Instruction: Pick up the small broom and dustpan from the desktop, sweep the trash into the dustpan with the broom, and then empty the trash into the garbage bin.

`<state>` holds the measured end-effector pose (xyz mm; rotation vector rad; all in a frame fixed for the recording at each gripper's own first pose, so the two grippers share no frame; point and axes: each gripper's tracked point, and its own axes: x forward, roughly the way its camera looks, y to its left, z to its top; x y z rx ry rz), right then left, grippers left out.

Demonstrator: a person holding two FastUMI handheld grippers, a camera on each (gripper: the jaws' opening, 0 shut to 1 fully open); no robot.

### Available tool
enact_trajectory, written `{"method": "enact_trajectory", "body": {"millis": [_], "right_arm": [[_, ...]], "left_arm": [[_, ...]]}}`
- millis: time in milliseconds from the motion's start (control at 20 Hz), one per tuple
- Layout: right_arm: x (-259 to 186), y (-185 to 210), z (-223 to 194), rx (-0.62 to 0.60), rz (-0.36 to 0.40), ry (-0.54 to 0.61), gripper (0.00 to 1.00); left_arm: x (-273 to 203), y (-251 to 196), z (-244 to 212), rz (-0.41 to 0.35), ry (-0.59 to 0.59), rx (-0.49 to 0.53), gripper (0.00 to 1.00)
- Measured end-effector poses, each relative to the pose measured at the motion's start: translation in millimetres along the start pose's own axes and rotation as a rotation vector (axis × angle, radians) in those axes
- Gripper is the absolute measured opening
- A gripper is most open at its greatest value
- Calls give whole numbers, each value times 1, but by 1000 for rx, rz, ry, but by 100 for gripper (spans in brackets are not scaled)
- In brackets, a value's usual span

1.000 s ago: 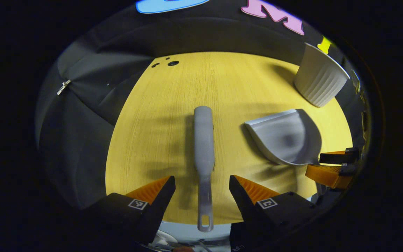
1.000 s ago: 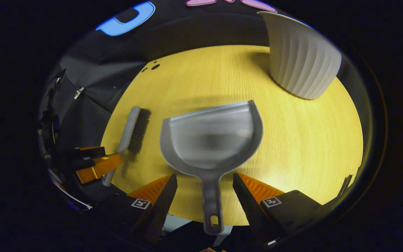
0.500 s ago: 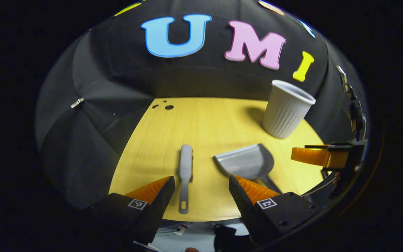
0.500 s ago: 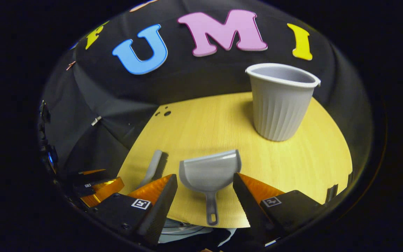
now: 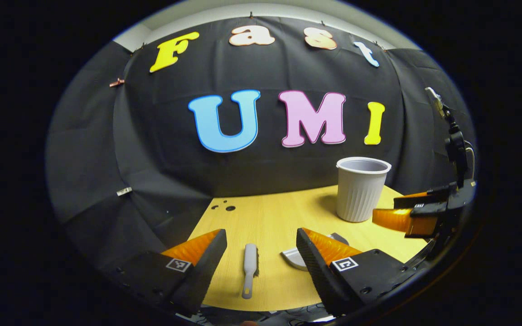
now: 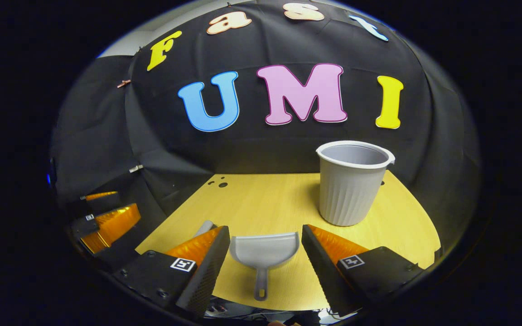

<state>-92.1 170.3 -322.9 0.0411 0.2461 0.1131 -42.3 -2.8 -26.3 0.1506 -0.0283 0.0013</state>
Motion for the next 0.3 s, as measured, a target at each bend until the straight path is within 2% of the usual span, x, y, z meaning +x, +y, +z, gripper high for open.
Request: {"method": "enact_trajectory", "body": {"millis": [150, 300], "right_arm": [[-15, -12, -15, -42, -42, 3, 99], [-23, -15, -19, -74, -61, -13, 99]], "left_arm": [[-6, -28, 1, -41, -20, 21, 97], [-15, -56, -6, -94, -21, -74, 98]]}}
